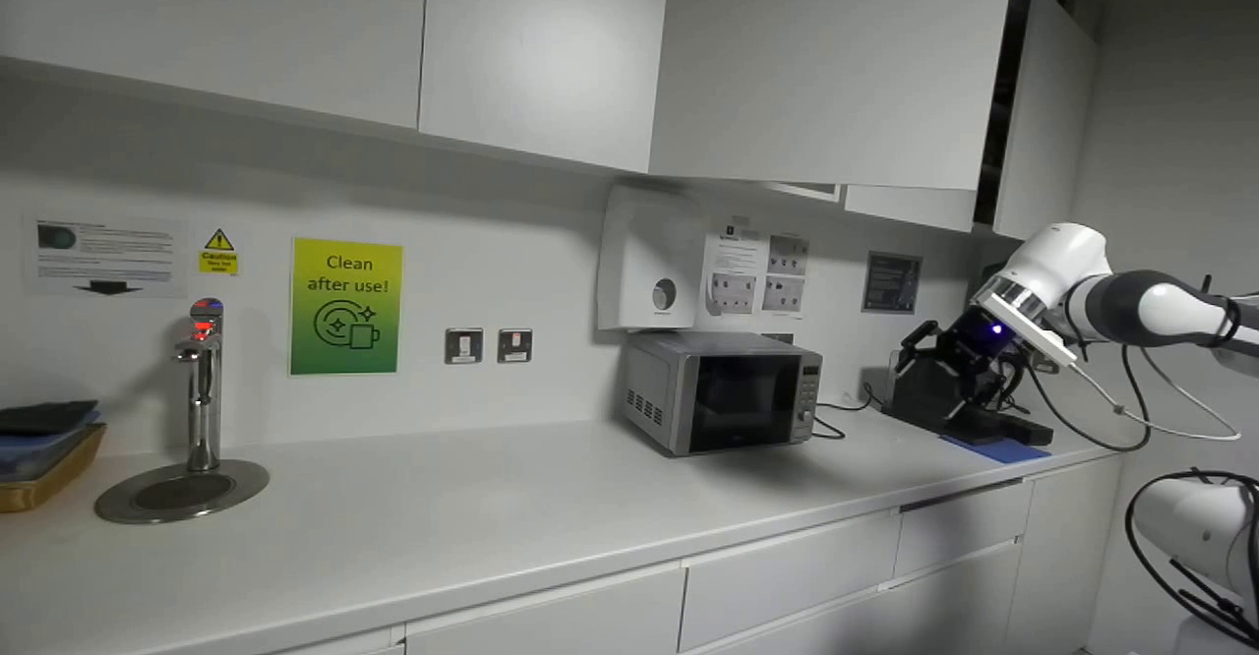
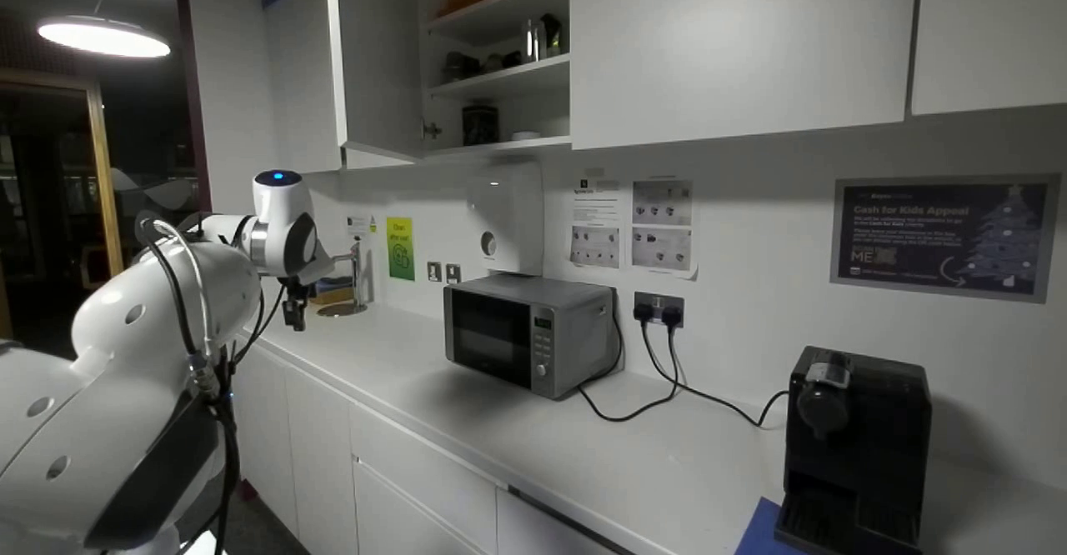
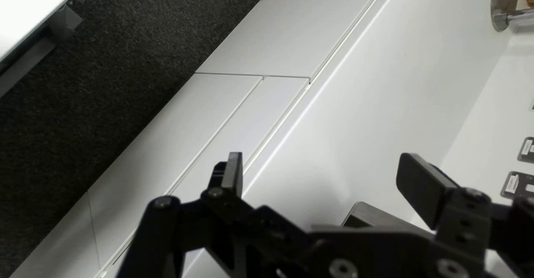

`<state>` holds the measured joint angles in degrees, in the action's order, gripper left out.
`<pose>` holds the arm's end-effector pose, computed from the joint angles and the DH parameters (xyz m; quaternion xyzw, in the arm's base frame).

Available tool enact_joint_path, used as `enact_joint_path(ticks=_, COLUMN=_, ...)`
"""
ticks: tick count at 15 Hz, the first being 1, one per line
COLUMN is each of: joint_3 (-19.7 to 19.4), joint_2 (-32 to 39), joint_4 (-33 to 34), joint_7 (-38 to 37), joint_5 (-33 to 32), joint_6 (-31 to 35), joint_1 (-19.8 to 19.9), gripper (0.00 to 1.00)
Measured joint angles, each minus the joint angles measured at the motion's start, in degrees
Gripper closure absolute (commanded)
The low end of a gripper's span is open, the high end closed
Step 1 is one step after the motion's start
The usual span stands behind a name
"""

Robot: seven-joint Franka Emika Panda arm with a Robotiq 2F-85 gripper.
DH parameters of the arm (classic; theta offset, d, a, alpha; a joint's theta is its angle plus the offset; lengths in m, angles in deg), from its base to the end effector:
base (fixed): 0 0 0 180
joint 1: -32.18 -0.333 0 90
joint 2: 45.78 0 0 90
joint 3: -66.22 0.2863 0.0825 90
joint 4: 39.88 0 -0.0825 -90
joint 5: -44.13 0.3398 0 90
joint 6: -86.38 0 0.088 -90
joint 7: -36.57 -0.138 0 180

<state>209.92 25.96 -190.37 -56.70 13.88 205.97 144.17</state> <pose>0.2872 0.0980 0.5281 -0.8847 0.3504 -0.0599 0.3015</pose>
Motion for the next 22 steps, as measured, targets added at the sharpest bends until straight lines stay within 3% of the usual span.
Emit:
enact_joint_path(ticks=8, joint_3=1.6, joint_2=0.0, joint_4=-0.2, joint_7=0.2, joint_5=0.0, joint_6=-1.9, joint_1=5.4, gripper=0.00)
enact_joint_path(ticks=22, joint_3=1.0, joint_2=0.1, joint_4=-0.2, joint_7=5.2, joint_5=-0.1, joint_6=-2.7, joint_1=12.6, gripper=0.00)
